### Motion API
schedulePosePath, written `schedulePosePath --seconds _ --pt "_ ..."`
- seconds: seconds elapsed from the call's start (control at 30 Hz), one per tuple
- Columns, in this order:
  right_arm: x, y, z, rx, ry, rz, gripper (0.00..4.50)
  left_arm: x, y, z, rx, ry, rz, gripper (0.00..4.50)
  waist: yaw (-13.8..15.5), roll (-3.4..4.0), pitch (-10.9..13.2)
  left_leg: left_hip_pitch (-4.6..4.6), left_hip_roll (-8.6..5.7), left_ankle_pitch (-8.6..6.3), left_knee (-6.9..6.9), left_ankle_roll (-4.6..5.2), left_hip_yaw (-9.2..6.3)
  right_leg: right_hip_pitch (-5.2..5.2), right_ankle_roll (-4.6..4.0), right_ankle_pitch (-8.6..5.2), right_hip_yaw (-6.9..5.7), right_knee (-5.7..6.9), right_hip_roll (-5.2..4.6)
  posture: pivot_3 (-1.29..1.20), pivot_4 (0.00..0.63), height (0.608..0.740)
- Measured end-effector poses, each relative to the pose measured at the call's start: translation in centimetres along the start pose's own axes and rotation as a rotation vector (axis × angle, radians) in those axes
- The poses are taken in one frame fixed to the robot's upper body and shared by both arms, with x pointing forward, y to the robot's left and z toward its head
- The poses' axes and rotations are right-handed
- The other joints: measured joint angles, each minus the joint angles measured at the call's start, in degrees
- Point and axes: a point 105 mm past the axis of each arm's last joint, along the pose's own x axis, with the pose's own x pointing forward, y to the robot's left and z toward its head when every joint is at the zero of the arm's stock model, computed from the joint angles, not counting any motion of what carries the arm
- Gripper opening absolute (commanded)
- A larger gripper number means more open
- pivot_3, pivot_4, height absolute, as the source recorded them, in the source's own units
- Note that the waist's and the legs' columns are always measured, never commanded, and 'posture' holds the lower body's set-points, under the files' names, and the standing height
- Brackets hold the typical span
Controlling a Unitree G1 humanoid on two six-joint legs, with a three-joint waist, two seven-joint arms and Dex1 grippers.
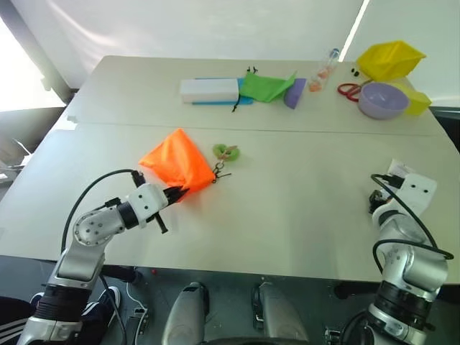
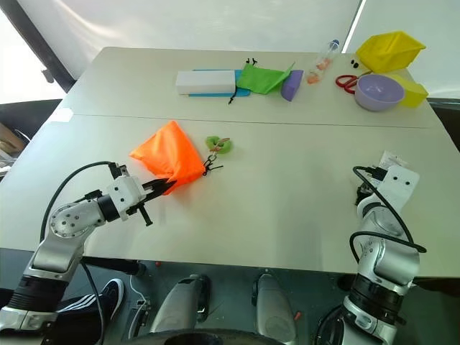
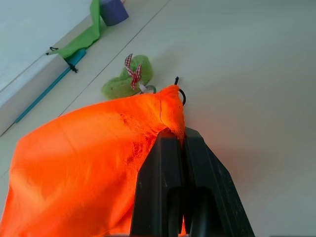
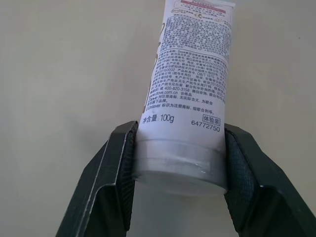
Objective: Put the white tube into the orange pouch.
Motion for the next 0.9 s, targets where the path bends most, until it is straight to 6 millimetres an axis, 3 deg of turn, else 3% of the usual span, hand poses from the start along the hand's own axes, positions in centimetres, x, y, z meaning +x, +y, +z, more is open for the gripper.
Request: schedulePosePath --seconds 0.07,0.17,0.27,0.33,0.53,0.73,0.9 --pt "0.0 0.8 0.4 -0.006 -0.024 0.061 1.80 0.0 0.0 0.2 0.005 -0.005 -0.001 0.00 -0.11 0.02 0.01 0.00 0.00 0.00 -0.01 0.00 0.00 -0.01 0.00 0.00 0.00 0.00 0.00 0.00 0.150 0.740" --pt "-0.9 3.9 1.7 -0.116 -0.086 0.339 1.80 0.0 0.0 0.3 0.008 -0.006 -0.003 0.00 -0.75 0.08 0.05 -0.01 0.00 0.00 -0.02 0.01 0.00 0.00 0.02 -0.01 0.01 -0.01 0.00 0.00 0.150 0.740" --pt "-5.0 7.8 0.8 -0.340 -0.082 0.797 1.80 0.1 0.0 0.4 0.011 -0.008 -0.005 0.00 -0.79 0.09 0.06 -0.01 0.01 -0.02 -0.13 0.03 -0.06 0.00 0.11 -0.09 -0.03 -0.03 0.02 0.00 0.150 0.740" --pt "-7.2 9.1 -0.3 -0.409 -0.048 0.989 1.80 0.1 0.1 0.4 0.011 -0.009 -0.004 0.00 -0.73 0.09 0.06 -0.02 0.00 -0.02 -0.13 0.04 -0.06 0.00 0.13 -0.09 -0.04 -0.03 0.02 0.00 0.150 0.740" --pt "-10.1 9.7 -0.7 -0.589 -0.058 1.233 1.80 -0.2 0.8 0.5 -0.003 -0.012 0.018 0.00 -0.70 0.03 0.07 -0.03 -0.01 -0.03 0.09 0.02 -0.01 0.07 0.27 -0.17 -0.04 -0.07 -0.06 0.00 0.150 0.740" --pt "-12.4 10.1 -3.2 -0.722 0.033 1.428 1.80 -0.4 1.3 0.7 -0.025 -0.016 0.036 0.00 -0.56 0.02 0.07 -0.03 -0.01 -0.03 0.04 0.01 -0.01 0.06 0.11 -0.07 -0.05 -0.10 -0.05 0.00 0.150 0.740" --pt "-14.3 13.6 -4.5 -0.686 0.030 1.570 1.80 -0.4 1.1 1.3 -0.024 -0.037 0.029 0.00 -0.80 -0.02 0.09 -0.02 0.01 -0.03 0.05 0.01 -0.03 0.03 0.08 -0.06 -0.06 -0.07 0.01 0.00 0.150 0.740"
